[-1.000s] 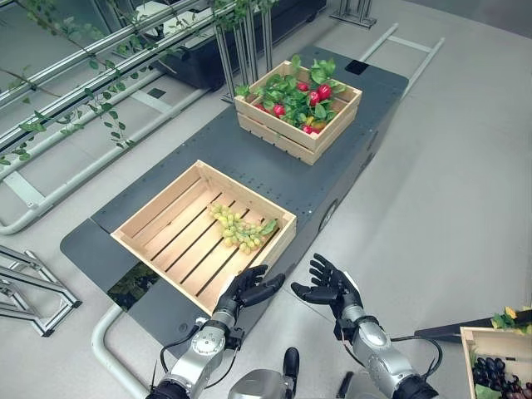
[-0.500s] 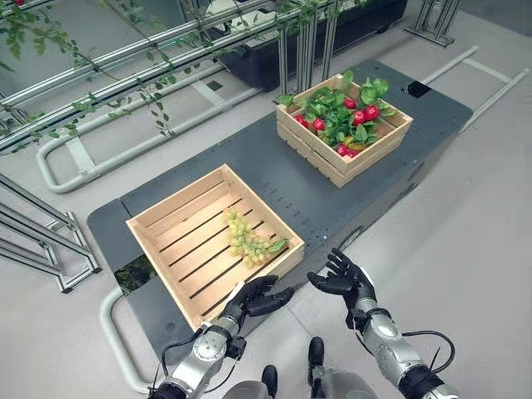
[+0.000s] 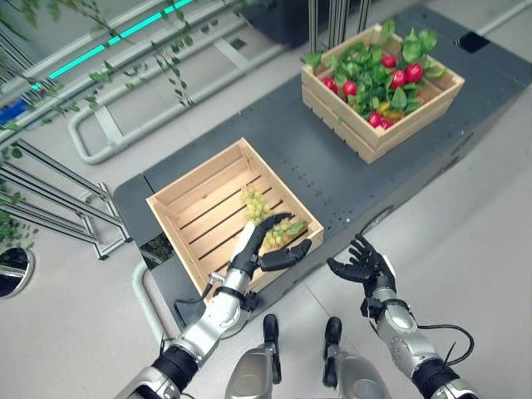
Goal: Pick up the fruits from the basket on one side to the basket on the other side
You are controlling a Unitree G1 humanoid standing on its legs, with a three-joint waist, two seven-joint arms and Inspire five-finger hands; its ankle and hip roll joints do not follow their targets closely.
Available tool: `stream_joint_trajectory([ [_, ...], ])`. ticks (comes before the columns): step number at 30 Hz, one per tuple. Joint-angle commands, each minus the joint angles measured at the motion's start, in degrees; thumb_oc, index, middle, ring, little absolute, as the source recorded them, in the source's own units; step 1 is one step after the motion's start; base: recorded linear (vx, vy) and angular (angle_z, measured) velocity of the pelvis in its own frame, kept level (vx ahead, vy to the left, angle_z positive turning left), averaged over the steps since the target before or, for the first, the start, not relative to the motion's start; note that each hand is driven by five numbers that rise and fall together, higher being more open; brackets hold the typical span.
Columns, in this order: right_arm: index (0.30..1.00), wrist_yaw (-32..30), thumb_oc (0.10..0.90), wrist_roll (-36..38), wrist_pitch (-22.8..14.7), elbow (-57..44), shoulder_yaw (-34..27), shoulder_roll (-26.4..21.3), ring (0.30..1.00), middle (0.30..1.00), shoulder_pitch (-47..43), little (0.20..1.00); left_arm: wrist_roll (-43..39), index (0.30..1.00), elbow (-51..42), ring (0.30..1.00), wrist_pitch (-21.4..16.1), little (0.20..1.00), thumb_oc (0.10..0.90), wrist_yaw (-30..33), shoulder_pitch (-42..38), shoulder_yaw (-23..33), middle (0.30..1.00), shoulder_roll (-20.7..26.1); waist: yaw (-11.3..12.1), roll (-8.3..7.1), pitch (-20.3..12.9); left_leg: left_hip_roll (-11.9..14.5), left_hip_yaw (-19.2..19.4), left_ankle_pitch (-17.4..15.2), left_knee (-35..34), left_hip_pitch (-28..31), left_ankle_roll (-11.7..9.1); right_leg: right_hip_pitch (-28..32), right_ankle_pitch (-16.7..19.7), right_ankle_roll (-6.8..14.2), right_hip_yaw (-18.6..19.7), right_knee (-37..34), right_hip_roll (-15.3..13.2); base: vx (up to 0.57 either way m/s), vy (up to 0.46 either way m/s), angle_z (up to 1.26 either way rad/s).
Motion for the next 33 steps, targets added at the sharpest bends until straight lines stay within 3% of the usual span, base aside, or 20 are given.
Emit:
stream_joint_trajectory([
  [1, 0.9, -1.8, 0.8, 1.3, -6.9, -5.4, -2.1, 1.0, 0.9, 0.9, -3.8, 0.9, 10.0, 0.9, -7.4, 0.9, -5.3, 0.9, 0.8, 12.3, -6.3, 4.9, 0.9, 6.4, 0.5, -2.11, -1.3, -2.8, 0.2, -7.4, 4.7, -0.5, -0.8, 0.5, -10.4, 2.4, -1.5, 10.0, -6.4, -0.04, 0.156, 0.03],
  [4, 0.9, -1.5, 0.8, 0.8, -4.3, -6.0, -3.2, -0.7, 0.9, 0.9, -4.3, 0.9, 16.1, 0.9, -8.9, 0.9, -1.3, 0.9, 0.8, 18.4, -9.0, 6.2, 0.9, 9.7, -0.2, -1.56, -0.3, -3.4, 0.2, -7.5, 5.3, -1.6, -1.0, -0.1, -10.7, 2.2, -0.8, 10.0, -6.6, -0.01, 0.149, 0.11],
  [8, 0.9, -0.9, 0.8, 0.0, -3.3, -7.0, -3.5, -1.6, 0.9, 0.9, -2.8, 0.9, 18.8, 0.9, -9.3, 0.9, 0.0, 0.9, 0.8, 20.8, -9.4, 7.8, 0.9, 12.4, -0.5, -1.35, 0.0, -3.5, 0.6, -7.5, 5.1, -1.3, -1.0, 0.4, -10.9, 2.2, -0.4, 9.6, -6.6, 0.03, 0.089, 0.08],
  [9, 0.9, -0.1, 0.8, -0.3, -3.0, -7.1, -3.6, -2.3, 0.9, 0.9, -2.0, 0.9, 22.9, 0.9, -8.2, 0.9, 1.9, 0.9, 0.8, 21.8, -9.9, 8.0, 0.9, 14.4, -0.9, -1.14, 0.3, -3.5, 0.8, -7.4, 4.6, -0.9, -1.1, 0.6, -11.0, 2.2, -0.3, 9.3, -6.5, 0.03, 0.076, 0.01],
  [15, 0.9, 1.3, 0.8, 0.9, -1.2, -7.2, -3.0, -5.7, 0.9, 0.9, -4.2, 0.9, 27.1, 0.9, -1.5, 0.9, 8.8, 0.9, 0.8, 19.4, -15.2, 2.1, 0.9, 20.8, -2.7, -0.37, 1.6, -3.5, 2.1, -7.2, 4.3, -1.4, -1.3, -0.6, -11.5, 2.1, 1.0, 9.6, -6.1, -0.01, 0.095, -0.05],
  [23, 0.9, 2.0, 0.8, 2.2, 0.6, -5.5, -1.3, -8.7, 0.9, 0.9, -8.5, 0.9, 32.9, 0.9, 5.6, 0.9, 7.5, 0.9, 0.8, 17.0, -23.3, -6.7, 0.9, 24.8, -4.3, -0.13, 3.8, -3.4, 3.9, -7.7, 6.9, -3.6, -1.2, -3.5, -12.1, 1.8, 2.2, 12.0, -6.1, -0.02, 0.06, -0.1],
  [26, 0.9, 2.0, 0.8, 2.7, 1.2, -4.6, -0.4, -9.4, 0.9, 0.9, -10.8, 0.9, 31.7, 0.9, 9.2, 0.9, 6.2, 0.9, 0.8, 16.4, -27.2, -9.5, 0.9, 25.2, -4.9, -0.1, 4.9, -3.3, 4.5, -7.8, 8.4, -5.2, -1.2, -5.5, -12.4, 1.6, 2.7, 14.0, -6.2, -0.05, 0.059, -0.12],
  [29, 0.9, 2.6, 0.8, 3.3, 1.4, -2.9, 0.3, -9.5, 0.9, 0.9, -13.3, 0.9, 32.8, 0.9, 13.7, 0.9, 4.9, 0.9, 0.8, 15.4, -31.2, -12.1, 0.9, 25.1, -5.2, -0.5, 6.2, -2.9, 4.9, -7.7, 9.5, -6.9, -1.3, -7.6, -12.4, 1.5, 2.9, 15.4, -6.1, -0.05, 0.013, -0.06],
  [33, 0.9, 2.3, 0.8, 3.7, 1.0, -2.2, 1.7, -8.7, 0.9, 0.9, -15.4, 0.9, 35.9, 0.9, 16.8, 0.9, 6.0, 0.9, 0.8, 13.5, -35.5, -15.5, 0.9, 25.8, -5.4, -1.43, 7.4, -2.6, 5.6, -7.5, 9.7, -8.6, -1.3, -9.6, -12.1, 1.7, 3.0, 15.6, -5.5, -0.04, 0.003, -0.02],
])
